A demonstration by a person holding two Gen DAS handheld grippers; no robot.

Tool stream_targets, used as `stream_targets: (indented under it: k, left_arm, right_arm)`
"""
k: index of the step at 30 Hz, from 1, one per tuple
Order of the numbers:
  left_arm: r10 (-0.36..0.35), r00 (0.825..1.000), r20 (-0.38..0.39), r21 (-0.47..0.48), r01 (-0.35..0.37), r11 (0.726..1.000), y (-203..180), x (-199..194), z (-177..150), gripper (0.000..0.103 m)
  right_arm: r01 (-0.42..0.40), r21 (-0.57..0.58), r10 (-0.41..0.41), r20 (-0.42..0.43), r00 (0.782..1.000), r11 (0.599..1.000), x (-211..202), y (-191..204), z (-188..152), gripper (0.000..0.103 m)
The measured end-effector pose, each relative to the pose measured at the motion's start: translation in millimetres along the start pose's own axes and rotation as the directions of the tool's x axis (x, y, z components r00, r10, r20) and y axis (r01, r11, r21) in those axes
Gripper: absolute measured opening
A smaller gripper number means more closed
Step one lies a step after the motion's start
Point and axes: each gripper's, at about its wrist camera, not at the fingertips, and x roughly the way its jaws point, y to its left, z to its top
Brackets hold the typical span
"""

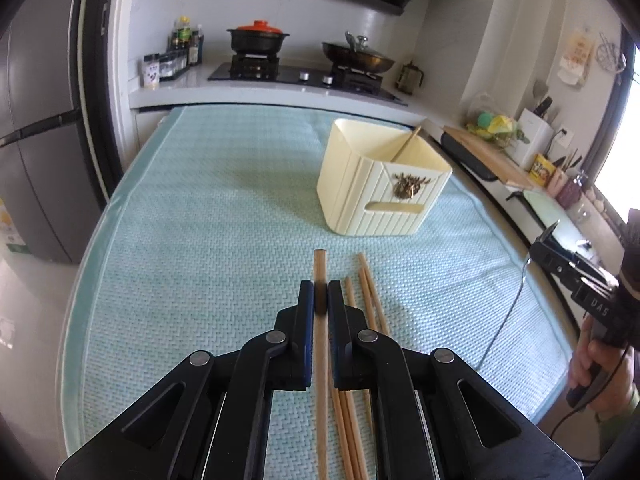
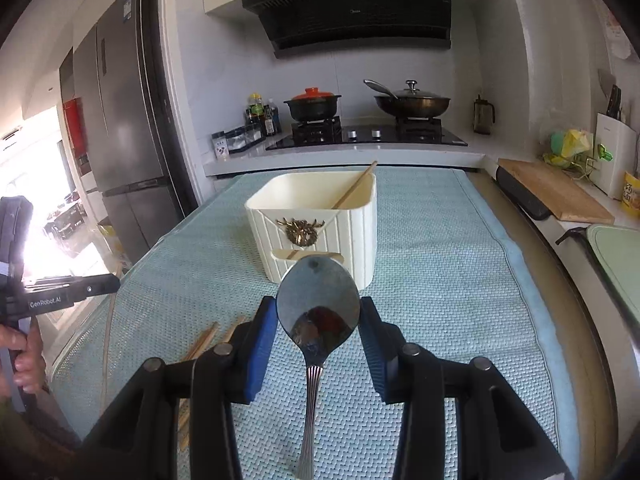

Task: Organize utensils
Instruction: 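Lift the spoon with the right tool and the chopstick with the left tool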

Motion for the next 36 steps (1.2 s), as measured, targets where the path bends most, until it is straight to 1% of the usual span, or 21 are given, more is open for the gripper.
stream_targets:
  k: [4,7,10,17,23,26,29,34,36]
  left_arm:
    - [-0.017,0.999,0.046,-0.026,0.018,0.999,3,-16,8,0.005]
    - [-0.019,0.997,0.069,-0.037,0.021,0.999,6,-23,11,0.005]
    - [-0.035,0.995,0.090,-0.050,0.039,0.998,7,-30,15,0.005]
    - [-0.059,0.988,0.144,-0.037,0.065,0.997,-2,-44,28,0.005]
    - [-0.091,0.980,0.177,-0.038,0.099,0.994,-7,-48,47,0.005]
    - [-0.108,0.976,0.190,-0.028,0.115,0.993,-10,-49,62,0.005]
    - [-0.128,0.970,0.209,-0.018,0.134,0.991,-15,-51,81,0.005]
    - [-0.158,0.957,0.243,-0.008,0.165,0.986,-24,-48,127,0.005]
    - [-0.162,0.952,0.261,-0.007,0.170,0.985,-29,-45,147,0.005]
  right_arm:
    - [-0.007,-0.010,0.008,0.026,1.000,1.000,-12,3,5,0.042]
    - [-0.005,-0.018,0.006,0.037,0.999,1.000,-17,4,8,0.042]
    - [-0.005,-0.014,0.005,0.044,0.999,1.000,-19,2,10,0.042]
    - [-0.008,-0.017,0.009,0.075,0.997,1.000,-29,-1,23,0.042]
    - [-0.008,-0.036,0.012,0.096,0.995,0.999,-34,-2,39,0.042]
    - [-0.015,-0.046,0.020,0.104,0.994,0.999,-36,-1,50,0.042]
    - [-0.020,-0.068,0.028,0.118,0.993,0.997,-36,-1,67,0.042]
    - [-0.039,-0.078,0.050,0.145,0.988,0.996,-31,-4,112,0.042]
    - [-0.034,-0.082,0.048,0.166,0.985,0.996,-27,-4,132,0.042]
